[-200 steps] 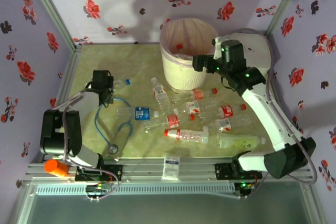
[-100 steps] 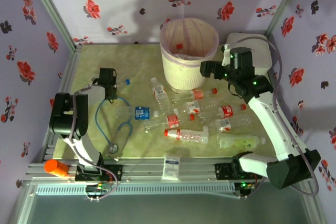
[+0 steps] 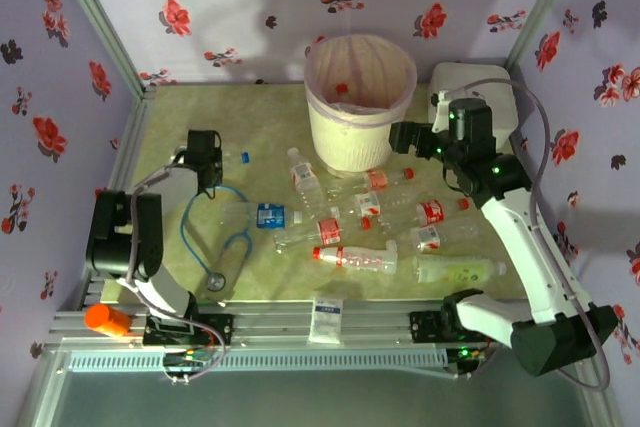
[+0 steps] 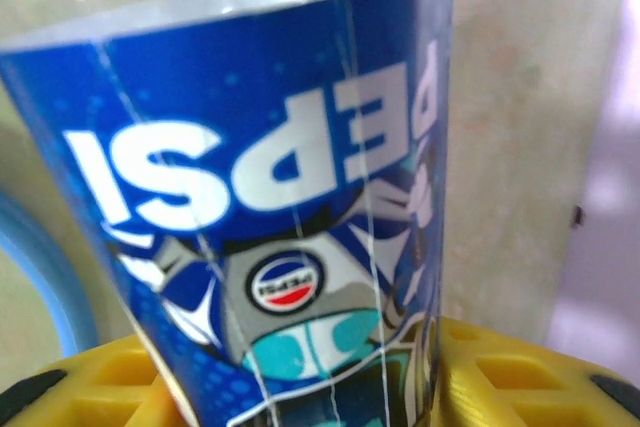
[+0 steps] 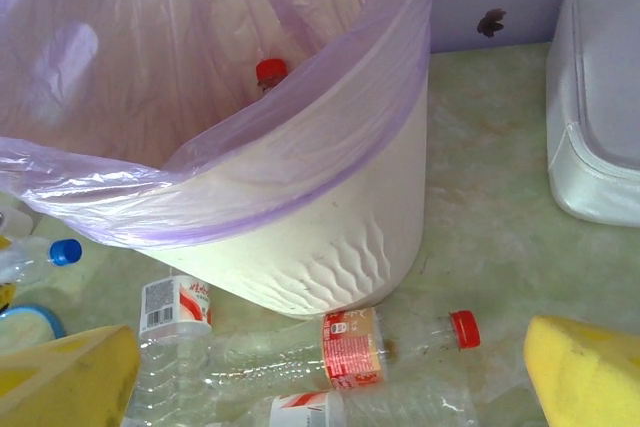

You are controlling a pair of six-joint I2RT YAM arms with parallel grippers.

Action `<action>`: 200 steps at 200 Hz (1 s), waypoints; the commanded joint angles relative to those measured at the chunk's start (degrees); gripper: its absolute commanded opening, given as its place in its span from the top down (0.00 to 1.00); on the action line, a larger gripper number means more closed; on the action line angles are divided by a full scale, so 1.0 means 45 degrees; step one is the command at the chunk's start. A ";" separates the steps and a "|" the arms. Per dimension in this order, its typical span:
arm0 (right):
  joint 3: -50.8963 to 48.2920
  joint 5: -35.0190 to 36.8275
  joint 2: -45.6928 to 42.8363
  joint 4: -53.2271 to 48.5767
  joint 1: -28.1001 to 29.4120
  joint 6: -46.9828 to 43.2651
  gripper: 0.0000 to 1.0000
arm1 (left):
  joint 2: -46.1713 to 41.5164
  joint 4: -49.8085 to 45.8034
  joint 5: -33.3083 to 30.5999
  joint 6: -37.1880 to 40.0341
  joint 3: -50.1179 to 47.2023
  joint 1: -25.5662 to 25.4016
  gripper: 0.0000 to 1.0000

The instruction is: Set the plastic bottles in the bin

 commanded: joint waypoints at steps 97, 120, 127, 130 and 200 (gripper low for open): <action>0.1475 -0.6438 0.1380 0.2637 0.0825 0.3901 0.04 | -0.3751 -0.1634 0.7796 1.2494 0.2871 -0.2875 0.68; 0.2274 -0.6542 0.2309 0.3091 0.1763 0.4004 0.05 | -0.3695 -0.0991 0.9340 1.3341 0.3045 -0.3573 0.71; 0.2505 -0.6703 0.2645 0.3286 0.1931 0.4130 0.05 | -0.3598 -0.0960 0.9874 1.3515 0.3174 -0.3739 0.71; 0.2579 -0.6810 0.2786 0.3343 0.1968 0.4190 0.05 | -0.3558 -0.0971 1.0073 1.3577 0.3241 -0.3821 0.71; 0.3670 -0.7937 0.5243 0.3897 0.2314 0.4568 0.16 | -0.3531 -0.1075 1.1855 1.5094 0.3476 -0.4725 0.73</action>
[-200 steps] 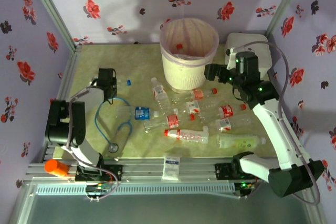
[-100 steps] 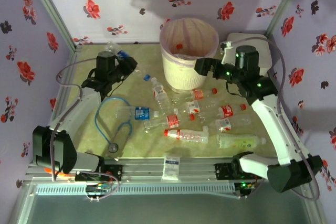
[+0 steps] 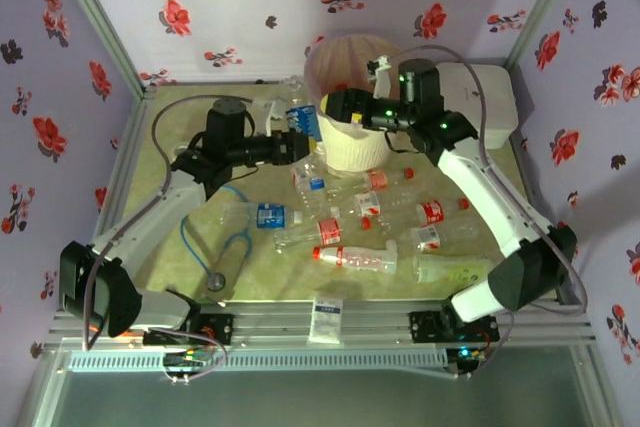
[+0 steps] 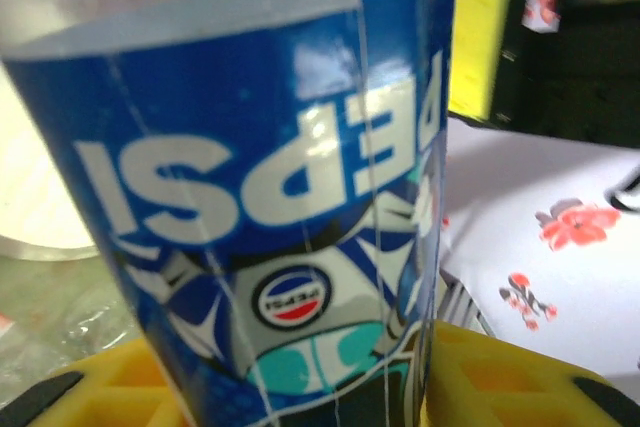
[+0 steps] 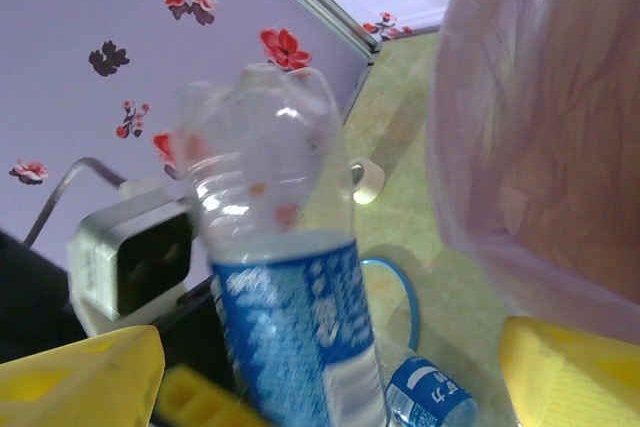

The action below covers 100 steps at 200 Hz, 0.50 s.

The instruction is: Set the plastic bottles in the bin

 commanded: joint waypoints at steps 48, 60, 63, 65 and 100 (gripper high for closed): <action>0.0708 -0.1479 0.1247 0.0192 0.0775 0.0097 0.20 | 0.0234 0.1242 0.1604 0.0799 0.0080 -0.0331 0.74; 0.0862 -0.1501 0.1464 -0.0078 0.0844 -0.0049 0.20 | 0.0312 0.1702 0.1774 0.0615 -0.0031 -0.0348 0.74; 0.0916 -0.1505 0.1504 -0.0138 0.0859 -0.0072 0.20 | 0.0340 0.1771 0.1805 0.0565 -0.0059 -0.0353 0.74; 0.0955 -0.1516 0.1557 -0.0176 0.0874 -0.0089 0.20 | 0.0350 0.1822 0.1837 0.0543 -0.0053 -0.0351 0.74; 0.1238 -0.1577 0.1783 -0.0197 0.0995 -0.0085 0.32 | 0.0346 0.1519 0.1984 0.0822 0.0201 -0.0350 0.74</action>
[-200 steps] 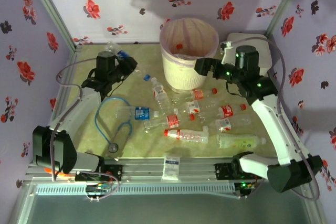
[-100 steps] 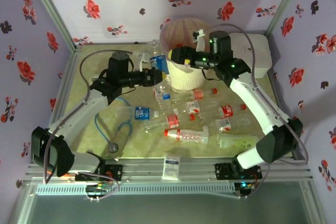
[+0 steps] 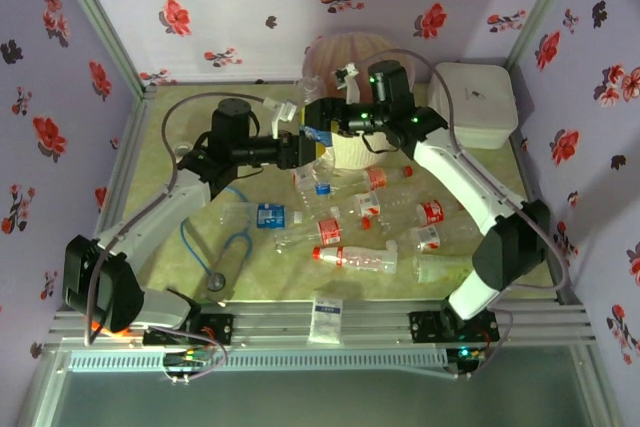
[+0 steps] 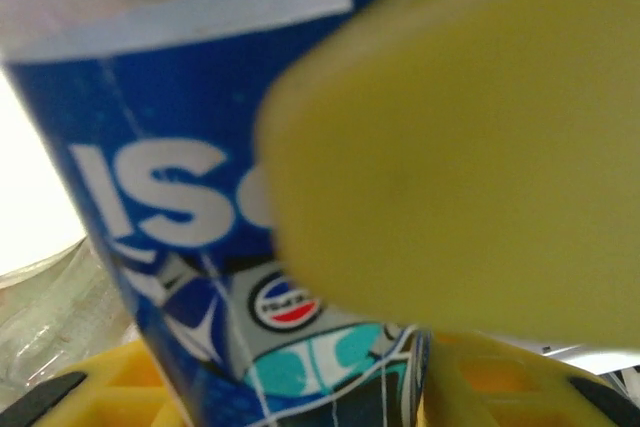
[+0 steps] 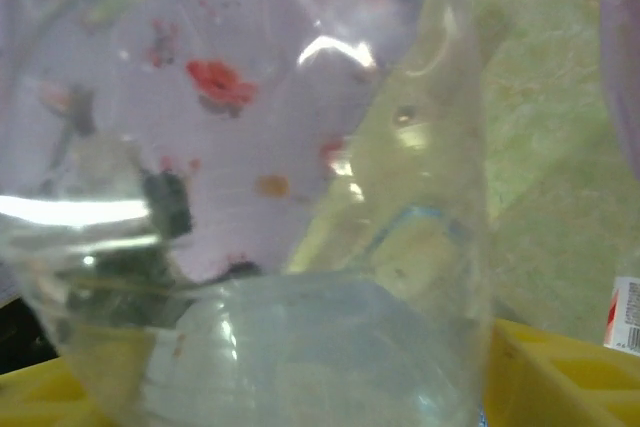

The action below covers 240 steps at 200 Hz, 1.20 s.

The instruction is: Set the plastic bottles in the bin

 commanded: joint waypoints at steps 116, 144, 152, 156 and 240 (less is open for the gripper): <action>0.3463 0.3194 -0.0491 -0.1587 -0.0387 -0.1850 0.57 | -0.2001 0.0147 -0.0696 0.0709 -0.1191 0.0660 0.00; 0.4342 0.4195 -0.0546 -0.1502 -0.1060 -0.1852 0.61 | -0.2788 -0.0488 -0.1586 0.0731 -0.1857 0.1149 0.00; 0.4782 0.4210 -0.0371 -0.1659 -0.1328 -0.1897 0.61 | -0.2966 -0.0948 -0.2154 0.0818 -0.1926 0.1238 0.00; 0.5001 0.4215 -0.0257 -0.1719 -0.1463 -0.1912 0.62 | -0.3028 -0.1292 -0.2581 0.0891 -0.1917 0.1262 0.00; 1.0911 0.7454 0.4312 -0.4997 -0.2720 -0.3408 0.67 | -0.3574 -0.7087 -0.9333 0.1897 -0.1575 0.1077 0.05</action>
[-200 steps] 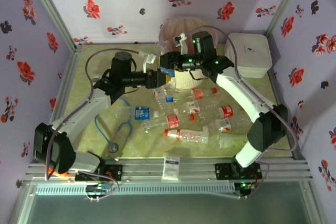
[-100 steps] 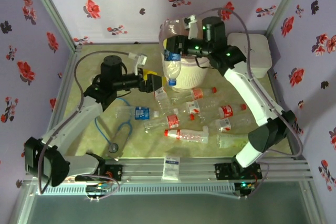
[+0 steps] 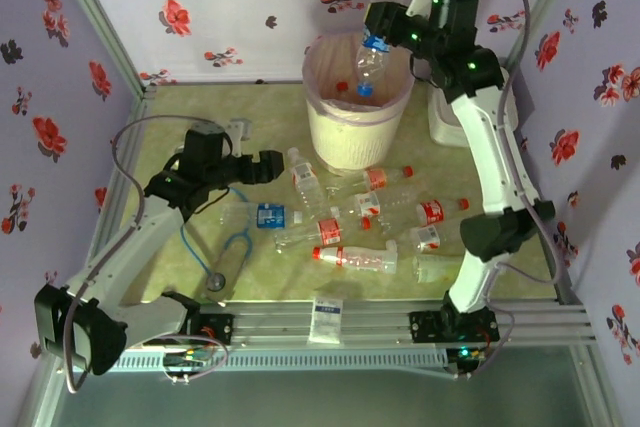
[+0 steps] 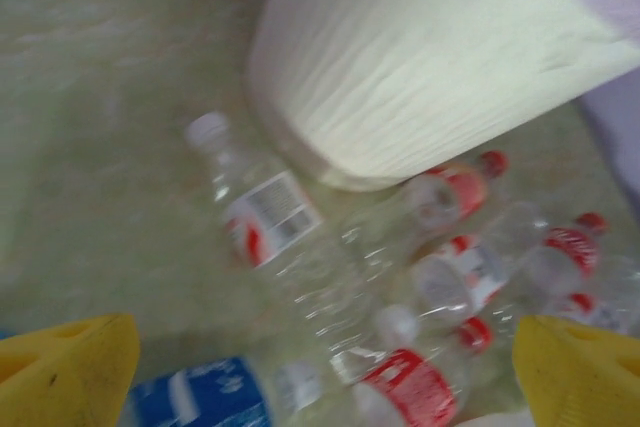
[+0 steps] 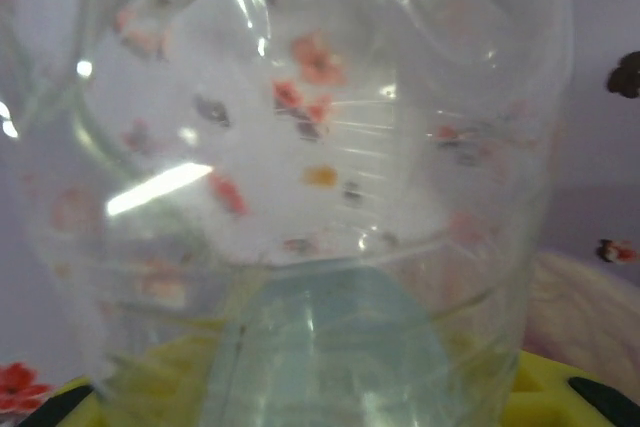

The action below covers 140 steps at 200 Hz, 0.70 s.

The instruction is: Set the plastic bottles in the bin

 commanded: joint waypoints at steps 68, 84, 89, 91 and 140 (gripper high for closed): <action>0.1808 0.1756 0.3647 -0.3965 0.0530 -0.2495 0.65 | -0.0985 -0.3297 -0.3528 0.0638 -0.0180 -0.0595 0.12; 0.1800 0.2344 0.4006 -0.4770 0.0745 -0.3121 0.65 | -0.0914 -0.3005 -0.3615 0.0407 -0.0259 -0.0595 0.14; 0.1820 0.2538 0.4144 -0.4968 0.0814 -0.3263 0.65 | -0.0856 -0.2921 -0.3617 0.0348 -0.0271 -0.0604 0.15; 0.1825 0.2603 0.4196 -0.5066 0.0825 -0.3327 0.65 | -0.0826 -0.2886 -0.3617 0.0328 -0.0278 -0.0597 0.15; 0.2220 0.2968 0.5874 -0.5967 0.1063 -0.3873 0.62 | -0.0127 -0.2989 -0.3605 0.0025 0.0121 -0.0614 0.15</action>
